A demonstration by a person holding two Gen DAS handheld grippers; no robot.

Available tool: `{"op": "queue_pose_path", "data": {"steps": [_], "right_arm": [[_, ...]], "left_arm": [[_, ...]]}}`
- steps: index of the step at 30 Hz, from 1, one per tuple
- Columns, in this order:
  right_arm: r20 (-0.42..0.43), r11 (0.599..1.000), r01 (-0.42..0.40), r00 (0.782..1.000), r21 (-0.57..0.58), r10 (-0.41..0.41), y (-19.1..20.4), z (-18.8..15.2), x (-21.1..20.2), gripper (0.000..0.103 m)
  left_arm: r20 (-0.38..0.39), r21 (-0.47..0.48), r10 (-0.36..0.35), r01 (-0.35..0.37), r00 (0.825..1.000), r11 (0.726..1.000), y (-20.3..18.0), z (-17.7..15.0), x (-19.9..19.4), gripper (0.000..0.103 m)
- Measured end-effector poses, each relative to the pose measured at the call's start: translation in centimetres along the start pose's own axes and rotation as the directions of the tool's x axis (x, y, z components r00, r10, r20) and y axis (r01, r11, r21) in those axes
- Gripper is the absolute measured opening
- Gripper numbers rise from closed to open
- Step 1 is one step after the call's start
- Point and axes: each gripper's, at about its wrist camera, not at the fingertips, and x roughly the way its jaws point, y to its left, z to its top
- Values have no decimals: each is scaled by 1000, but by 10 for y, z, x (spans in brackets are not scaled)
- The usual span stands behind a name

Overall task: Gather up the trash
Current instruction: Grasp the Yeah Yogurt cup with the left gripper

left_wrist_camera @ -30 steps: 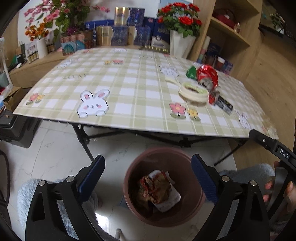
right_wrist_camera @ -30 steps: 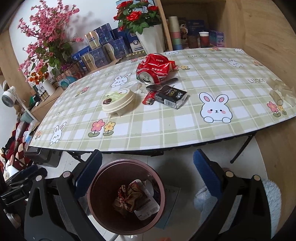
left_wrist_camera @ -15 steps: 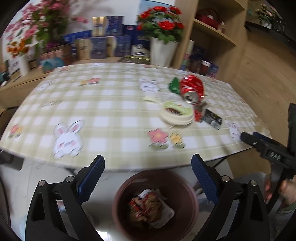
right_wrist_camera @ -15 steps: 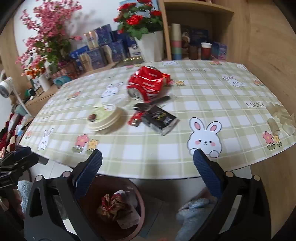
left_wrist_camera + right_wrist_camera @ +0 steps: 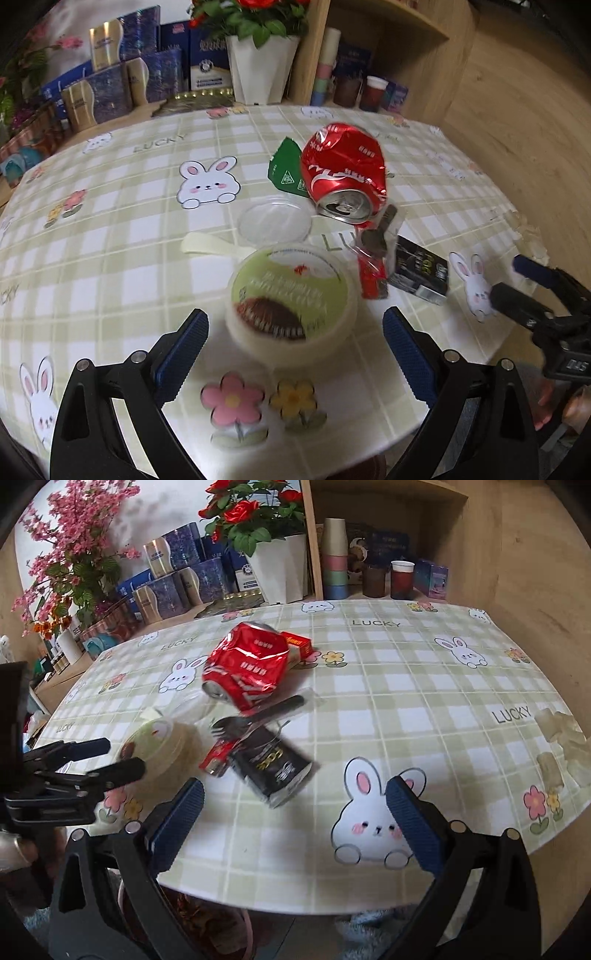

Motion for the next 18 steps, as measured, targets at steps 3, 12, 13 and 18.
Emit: {"op": "queue_pose_path", "data": {"steps": [3,12,13,18], "right_arm": [[-2,1000,-8,1000,5,8,-4,6,6,97],[-4,995,-97,995,18,97,-9,30,22,97],[-1,994,-106,994,23,106,-9,35,26,97],[25,992,-123,992,24,123,-8,73,51,97]], "left_arm": [[-14,-25,18,-18,1000,1000,4,6,13,93],[29,-97,-20,22,999,995,21,10,-2,82],[41,-95,-21,25,999,995,20,11,-8,82],[106,-124,-15,29,994,992,32,17,-37,82]]}}
